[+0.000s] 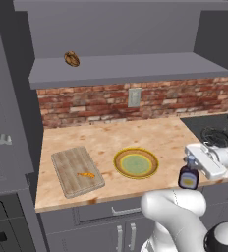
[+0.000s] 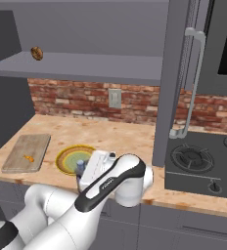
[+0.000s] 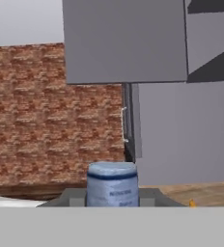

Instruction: Pick the shrimp from the plate and place it on the cutting board. Then pick the condiment bottle from the cabinet and place it next to the cutting board.

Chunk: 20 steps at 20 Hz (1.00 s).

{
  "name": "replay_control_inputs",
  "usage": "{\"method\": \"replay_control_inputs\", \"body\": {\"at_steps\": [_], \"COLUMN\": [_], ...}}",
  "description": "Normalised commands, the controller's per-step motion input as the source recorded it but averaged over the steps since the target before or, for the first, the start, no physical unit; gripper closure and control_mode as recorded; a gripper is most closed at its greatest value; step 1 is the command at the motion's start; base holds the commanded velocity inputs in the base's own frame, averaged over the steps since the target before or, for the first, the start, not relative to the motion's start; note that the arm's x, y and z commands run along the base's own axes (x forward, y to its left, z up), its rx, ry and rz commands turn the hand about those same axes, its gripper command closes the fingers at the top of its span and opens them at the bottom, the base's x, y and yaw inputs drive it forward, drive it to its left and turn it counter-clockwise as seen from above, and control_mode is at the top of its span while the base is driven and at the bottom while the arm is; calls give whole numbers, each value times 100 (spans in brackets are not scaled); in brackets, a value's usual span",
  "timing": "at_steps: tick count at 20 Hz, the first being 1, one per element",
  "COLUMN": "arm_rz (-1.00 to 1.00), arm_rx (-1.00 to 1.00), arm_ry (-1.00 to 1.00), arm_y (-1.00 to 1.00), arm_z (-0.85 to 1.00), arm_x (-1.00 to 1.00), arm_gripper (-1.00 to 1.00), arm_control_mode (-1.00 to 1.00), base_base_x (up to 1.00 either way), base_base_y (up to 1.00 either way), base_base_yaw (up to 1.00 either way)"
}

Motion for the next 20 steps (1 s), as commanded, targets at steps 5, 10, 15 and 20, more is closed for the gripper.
{"method": "replay_control_inputs", "body": {"at_steps": [5,10,15,20], "arm_rz": [-10,-11,-11,-8], "arm_rx": [0,0,0,3], "arm_ry": [-8,-9,-8,-2], "arm_y": [-6,-7,-3,0], "arm_z": [-22,-12,-2,0], "arm_x": [11,19,22,17], "arm_gripper": [100,100,100,100], "arm_control_mode": [-100,-100,-100,-100], "base_base_x": [0,0,0,0], "base_base_y": [0,0,0,0], "base_base_yaw": [0,0,0,0]}}
